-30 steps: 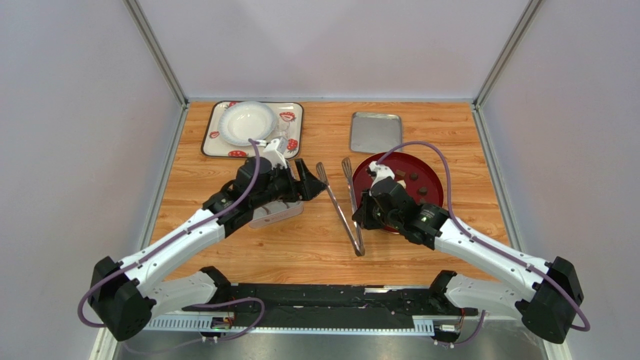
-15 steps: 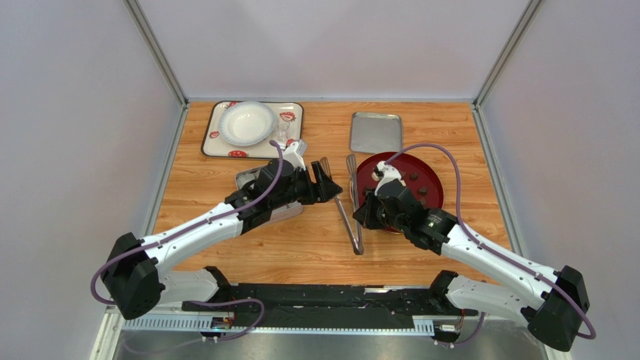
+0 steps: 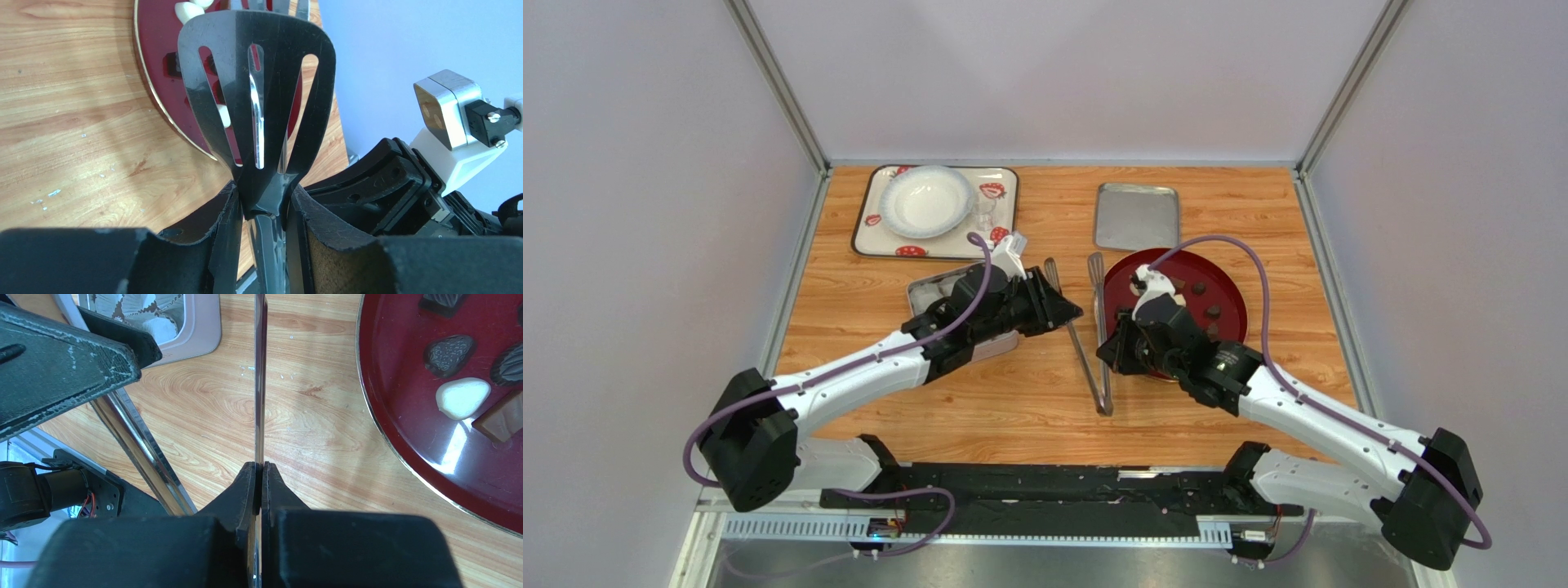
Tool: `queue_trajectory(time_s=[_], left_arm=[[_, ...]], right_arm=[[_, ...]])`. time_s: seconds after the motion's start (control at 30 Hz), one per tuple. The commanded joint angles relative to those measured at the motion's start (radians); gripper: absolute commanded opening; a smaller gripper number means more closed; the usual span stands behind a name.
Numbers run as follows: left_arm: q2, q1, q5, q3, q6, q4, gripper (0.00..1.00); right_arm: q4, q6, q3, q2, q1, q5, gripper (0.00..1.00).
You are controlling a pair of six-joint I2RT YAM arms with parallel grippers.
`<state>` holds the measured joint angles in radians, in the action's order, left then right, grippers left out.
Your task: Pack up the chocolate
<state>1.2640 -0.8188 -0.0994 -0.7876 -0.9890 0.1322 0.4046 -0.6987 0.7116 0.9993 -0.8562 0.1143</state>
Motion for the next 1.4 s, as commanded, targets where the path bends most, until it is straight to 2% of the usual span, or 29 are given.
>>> queue_trajectory(time_s=[0.0, 0.1, 0.13, 0.2, 0.23, 0.3, 0.33, 0.53, 0.7, 0.93, 1.17, 1.37], left_arm=[[-0.037, -0.006, 0.009, 0.028, -0.003, 0.041, 0.28], [-0.052, -0.006, 0.029, 0.037, -0.013, 0.029, 0.24], [-0.060, -0.006, 0.036, 0.039, -0.016, 0.017, 0.21], [-0.075, -0.006, 0.076, 0.037, -0.034, -0.005, 0.20], [-0.078, -0.006, 0.092, 0.037, -0.042, -0.032, 0.20], [-0.092, -0.006, 0.139, 0.034, -0.066, -0.057, 0.19], [-0.097, -0.005, 0.150, 0.031, -0.077, -0.078, 0.19], [-0.106, 0.021, 0.156, 0.039, -0.174, -0.082, 0.18], [-0.117, 0.052, 0.107, 0.083, -0.261, -0.003, 0.18], [-0.140, 0.058, 0.078, 0.097, -0.329, 0.035, 0.18], [-0.158, 0.063, 0.073, 0.106, -0.398, 0.073, 0.18], [-0.176, 0.064, 0.086, 0.126, -0.459, 0.115, 0.19]], right_arm=[[-0.062, -0.018, 0.003, -0.001, -0.004, -0.002, 0.02], [-0.052, -0.013, 0.008, -0.004, -0.004, -0.001, 0.08], [-0.046, -0.010, 0.008, -0.008, -0.004, 0.004, 0.15], [-0.035, -0.005, 0.012, -0.016, -0.004, 0.012, 0.22], [-0.029, 0.002, 0.014, -0.019, -0.004, 0.013, 0.30], [-0.020, 0.022, 0.015, -0.034, -0.004, 0.018, 0.38], [-0.018, 0.033, 0.015, -0.040, -0.004, 0.018, 0.47], [-0.123, 0.145, -0.041, -0.135, -0.009, -0.021, 0.66], [-0.240, 0.257, -0.112, -0.228, -0.017, -0.036, 0.75], [-0.351, 0.343, -0.144, -0.219, -0.041, -0.031, 0.88], [-0.443, 0.392, -0.132, -0.160, -0.086, -0.008, 0.90], [-0.486, 0.400, -0.144, -0.122, -0.135, 0.099, 0.86]])
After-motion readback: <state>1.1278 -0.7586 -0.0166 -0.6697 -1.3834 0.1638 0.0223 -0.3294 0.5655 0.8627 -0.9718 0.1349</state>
